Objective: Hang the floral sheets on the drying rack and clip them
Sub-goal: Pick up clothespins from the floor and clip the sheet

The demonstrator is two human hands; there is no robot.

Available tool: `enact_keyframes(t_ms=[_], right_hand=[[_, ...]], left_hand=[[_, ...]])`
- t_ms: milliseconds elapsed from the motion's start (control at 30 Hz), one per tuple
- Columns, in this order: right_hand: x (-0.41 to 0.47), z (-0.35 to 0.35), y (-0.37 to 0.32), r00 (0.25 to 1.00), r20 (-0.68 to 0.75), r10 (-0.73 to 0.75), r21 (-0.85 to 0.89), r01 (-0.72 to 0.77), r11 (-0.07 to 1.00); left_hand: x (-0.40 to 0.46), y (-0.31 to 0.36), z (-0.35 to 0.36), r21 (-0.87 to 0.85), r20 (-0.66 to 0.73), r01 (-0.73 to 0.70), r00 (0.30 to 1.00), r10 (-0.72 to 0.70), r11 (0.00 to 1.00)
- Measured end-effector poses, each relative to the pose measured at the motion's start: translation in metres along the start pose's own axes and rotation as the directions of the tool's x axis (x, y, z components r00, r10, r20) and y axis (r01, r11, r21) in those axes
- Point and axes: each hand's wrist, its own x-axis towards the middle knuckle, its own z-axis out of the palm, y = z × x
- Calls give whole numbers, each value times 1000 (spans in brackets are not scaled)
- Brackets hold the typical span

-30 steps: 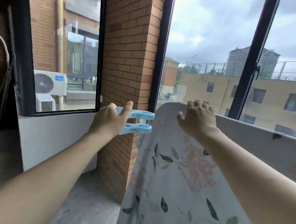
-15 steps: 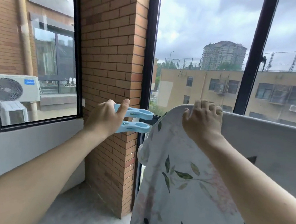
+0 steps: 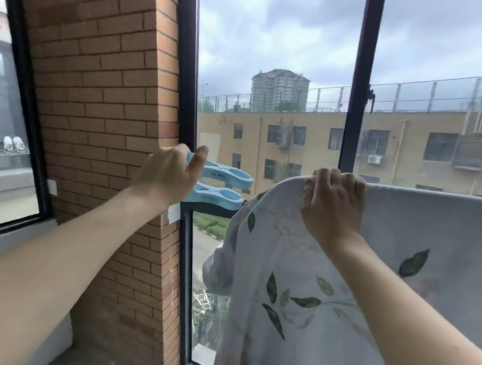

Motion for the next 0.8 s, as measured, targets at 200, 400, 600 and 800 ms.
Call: enact_keyframes(t_ms=[200,400,600,800], right_hand=[[7,-3,-1,996,26,83,-23,-83,996],[14,-14,11,963,33,268,-167,-259,951],[12,-13,3,951,47,305,-185,-292,938],[13,-12,3,950,55,308,-191,-293,937]], left_hand=[[41,-17,21,-89,9,-308,951,310,947],[73,-18,35,-169,-14,-405,912,409,898],[81,-3,51,-149,-94,-495,869,486,856],[94,12,56,-106,-131,-567,822,554,817]])
